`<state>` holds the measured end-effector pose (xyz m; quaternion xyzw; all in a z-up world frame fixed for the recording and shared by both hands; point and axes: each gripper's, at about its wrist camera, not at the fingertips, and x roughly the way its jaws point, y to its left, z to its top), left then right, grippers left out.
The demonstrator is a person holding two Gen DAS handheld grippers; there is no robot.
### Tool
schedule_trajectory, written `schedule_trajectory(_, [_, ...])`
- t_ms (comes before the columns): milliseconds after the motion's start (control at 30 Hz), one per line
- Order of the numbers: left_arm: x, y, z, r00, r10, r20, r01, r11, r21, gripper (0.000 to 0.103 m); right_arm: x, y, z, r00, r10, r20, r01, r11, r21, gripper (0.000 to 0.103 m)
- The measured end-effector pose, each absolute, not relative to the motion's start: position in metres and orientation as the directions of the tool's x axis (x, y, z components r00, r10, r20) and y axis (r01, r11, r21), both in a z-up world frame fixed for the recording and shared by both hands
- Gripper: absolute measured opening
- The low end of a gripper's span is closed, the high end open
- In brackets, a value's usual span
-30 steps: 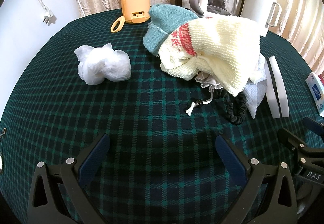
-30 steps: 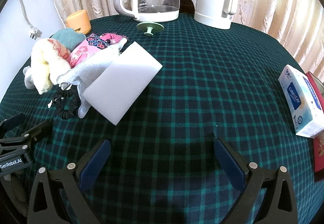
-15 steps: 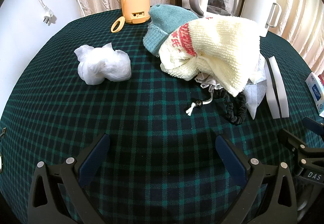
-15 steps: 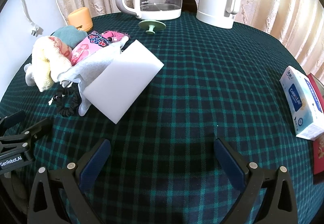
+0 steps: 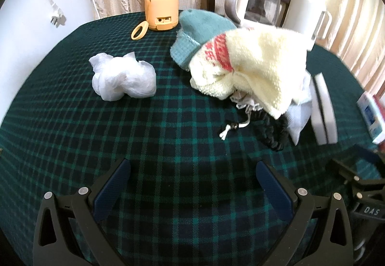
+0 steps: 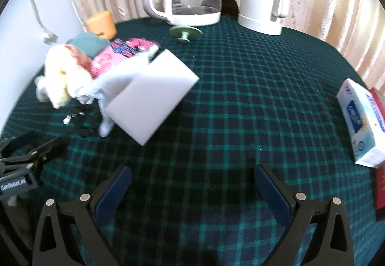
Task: Organize soft objects
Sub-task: 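Move the right tool to the white sponge while the left tool approaches the cream sock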
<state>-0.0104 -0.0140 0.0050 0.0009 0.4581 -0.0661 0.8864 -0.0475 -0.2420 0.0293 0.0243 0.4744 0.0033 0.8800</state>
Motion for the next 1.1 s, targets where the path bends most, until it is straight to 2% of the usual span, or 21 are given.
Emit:
schedule_trajectory(200, [-0.014,0.0,0.012,0.588,-0.186,-0.787,0.102,0.983,-0.155,0.103,-0.053,-0.255,0.032,0.581,0.142,-0.802,0.006,0.984,0.179,0.103])
schedule_trajectory(333, [-0.018,0.005,0.017,0.613,-0.208,-0.762,0.095,0.977,-0.191,0.103,-0.051,-0.258,0.033,0.575,0.182,-0.798,0.006,0.974,0.226,0.103])
schedule_trajectory(567, [-0.024,0.008,0.024,0.644,-0.245,-0.725,0.124,0.968,-0.217,0.103,-0.027,-0.261,0.034,0.56,0.304,-0.771,0.034,0.921,0.388,0.103])
schedule_trajectory(833, [-0.027,0.01,0.023,0.639,-0.255,-0.726,0.119,0.965,-0.234,0.103,-0.004,-0.246,0.044,0.587,0.334,-0.738,0.01,0.908,0.419,0.102])
schedule_trajectory(933, [-0.027,0.01,0.021,0.634,-0.253,-0.731,0.121,0.966,-0.229,0.103,0.006,-0.243,0.043,0.586,0.325,-0.742,0.01,0.913,0.409,0.099])
schedule_trajectory(1033, [-0.027,0.01,0.021,0.63,-0.257,-0.733,0.126,0.965,-0.231,0.103,0.012,-0.244,0.035,0.567,0.34,-0.75,0.019,0.905,0.424,0.09])
schedule_trajectory(1100, [-0.027,0.01,0.021,0.627,-0.256,-0.735,0.121,0.965,-0.232,0.103,0.012,-0.245,0.031,0.558,0.346,-0.755,0.024,0.902,0.431,0.078])
